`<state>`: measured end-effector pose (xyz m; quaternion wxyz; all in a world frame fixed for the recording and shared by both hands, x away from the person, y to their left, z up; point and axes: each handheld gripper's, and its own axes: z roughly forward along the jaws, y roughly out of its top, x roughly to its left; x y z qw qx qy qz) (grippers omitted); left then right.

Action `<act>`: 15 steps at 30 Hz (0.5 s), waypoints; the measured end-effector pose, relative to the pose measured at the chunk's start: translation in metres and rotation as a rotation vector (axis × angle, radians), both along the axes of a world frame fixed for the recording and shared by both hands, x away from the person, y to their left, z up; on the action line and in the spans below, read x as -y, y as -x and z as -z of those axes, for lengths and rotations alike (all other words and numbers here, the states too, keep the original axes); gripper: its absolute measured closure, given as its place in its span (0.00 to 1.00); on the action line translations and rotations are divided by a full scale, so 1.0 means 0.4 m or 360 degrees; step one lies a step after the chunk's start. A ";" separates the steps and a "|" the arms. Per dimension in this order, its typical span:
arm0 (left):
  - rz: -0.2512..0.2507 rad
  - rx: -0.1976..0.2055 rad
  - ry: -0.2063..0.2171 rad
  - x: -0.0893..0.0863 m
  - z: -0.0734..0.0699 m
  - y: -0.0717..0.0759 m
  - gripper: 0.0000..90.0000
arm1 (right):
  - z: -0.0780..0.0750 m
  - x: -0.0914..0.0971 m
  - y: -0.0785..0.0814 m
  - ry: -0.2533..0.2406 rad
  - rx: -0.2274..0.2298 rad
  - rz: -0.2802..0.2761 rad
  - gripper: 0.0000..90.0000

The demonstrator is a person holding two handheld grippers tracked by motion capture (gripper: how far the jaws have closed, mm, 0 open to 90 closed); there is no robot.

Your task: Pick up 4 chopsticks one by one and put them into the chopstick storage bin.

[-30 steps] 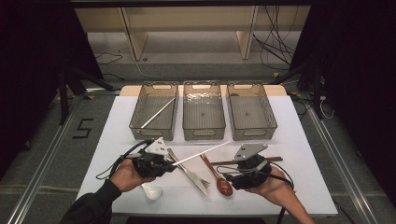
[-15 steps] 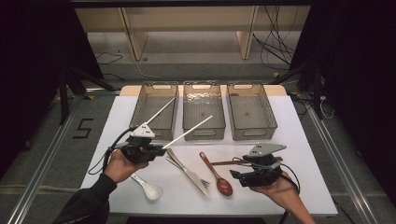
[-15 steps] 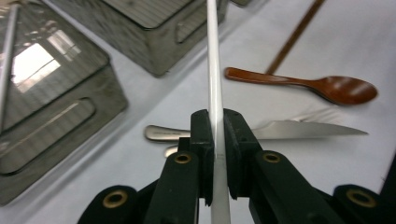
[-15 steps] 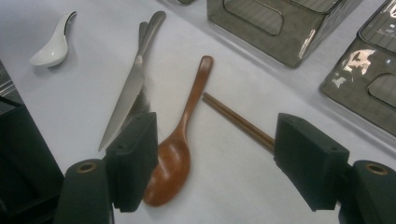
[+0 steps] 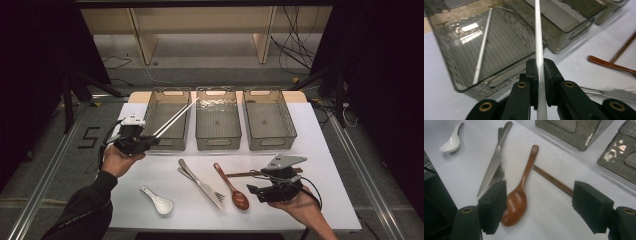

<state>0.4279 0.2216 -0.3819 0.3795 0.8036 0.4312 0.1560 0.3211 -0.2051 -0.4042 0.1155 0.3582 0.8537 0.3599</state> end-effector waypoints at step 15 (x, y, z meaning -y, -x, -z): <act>-0.0175 -0.0097 0.0007 -0.024 0.028 -0.122 0.93 | -0.004 0.001 -0.001 -0.0004 0.0019 0.0002 0.33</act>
